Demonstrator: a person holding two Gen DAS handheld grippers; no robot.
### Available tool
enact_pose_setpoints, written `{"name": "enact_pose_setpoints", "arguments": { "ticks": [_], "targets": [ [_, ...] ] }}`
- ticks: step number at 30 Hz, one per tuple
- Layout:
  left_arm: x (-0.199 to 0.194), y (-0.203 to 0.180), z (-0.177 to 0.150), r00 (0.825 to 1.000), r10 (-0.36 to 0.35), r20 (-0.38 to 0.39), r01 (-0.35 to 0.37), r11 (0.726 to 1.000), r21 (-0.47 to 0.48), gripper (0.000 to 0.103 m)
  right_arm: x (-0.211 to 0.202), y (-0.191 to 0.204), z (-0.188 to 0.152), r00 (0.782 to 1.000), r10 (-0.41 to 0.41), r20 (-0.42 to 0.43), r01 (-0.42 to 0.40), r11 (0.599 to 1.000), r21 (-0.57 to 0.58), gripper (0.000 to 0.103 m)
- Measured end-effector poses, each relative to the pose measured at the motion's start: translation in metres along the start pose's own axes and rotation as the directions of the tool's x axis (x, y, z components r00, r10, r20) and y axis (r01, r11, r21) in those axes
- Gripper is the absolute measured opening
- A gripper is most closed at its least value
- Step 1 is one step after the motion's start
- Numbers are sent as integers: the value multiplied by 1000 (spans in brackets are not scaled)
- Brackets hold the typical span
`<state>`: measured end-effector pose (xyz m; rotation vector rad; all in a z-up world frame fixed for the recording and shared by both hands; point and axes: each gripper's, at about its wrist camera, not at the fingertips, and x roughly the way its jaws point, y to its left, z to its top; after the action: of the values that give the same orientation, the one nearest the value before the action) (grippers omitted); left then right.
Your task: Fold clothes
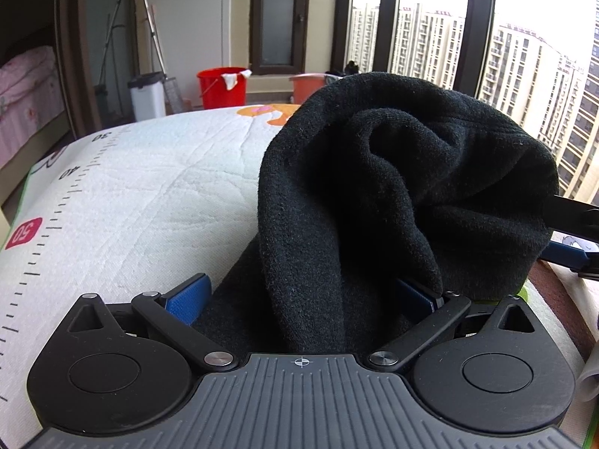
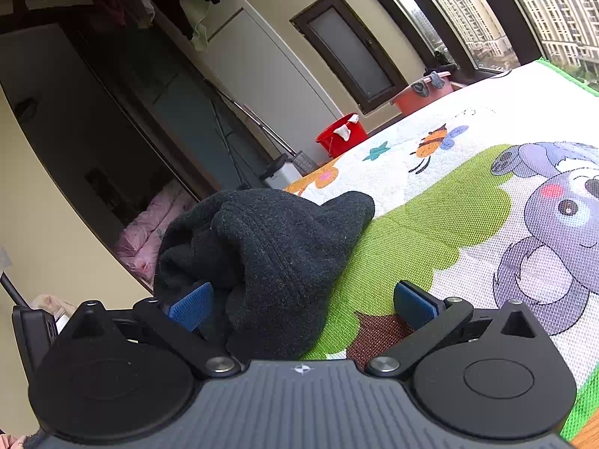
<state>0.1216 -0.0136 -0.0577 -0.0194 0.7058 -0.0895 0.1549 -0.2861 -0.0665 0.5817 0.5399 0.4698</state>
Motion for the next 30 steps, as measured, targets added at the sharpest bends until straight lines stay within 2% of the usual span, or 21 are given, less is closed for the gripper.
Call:
{"name": "enact_pose_setpoints", "arguments": {
  "ticks": [16,20,24,30],
  "targets": [
    [2,9,2,999,-30,17,31,999,-34,103,0,1,2,999,-33,-39,31,999,-40,103],
    [-1,16,0,998,-51,37,53,996,-69,103,2,9,1,996,-73,-52,70,995,-70,103],
    [-3,21,3,997,-61,42,64,994,-83,103,-4,15,-8,994,-107,-22,106,992,-70,103],
    [-4,28,14,997,-68,45,72,993,-95,103,-4,48,-24,968,-236,-83,212,949,-233,103]
  ]
}}
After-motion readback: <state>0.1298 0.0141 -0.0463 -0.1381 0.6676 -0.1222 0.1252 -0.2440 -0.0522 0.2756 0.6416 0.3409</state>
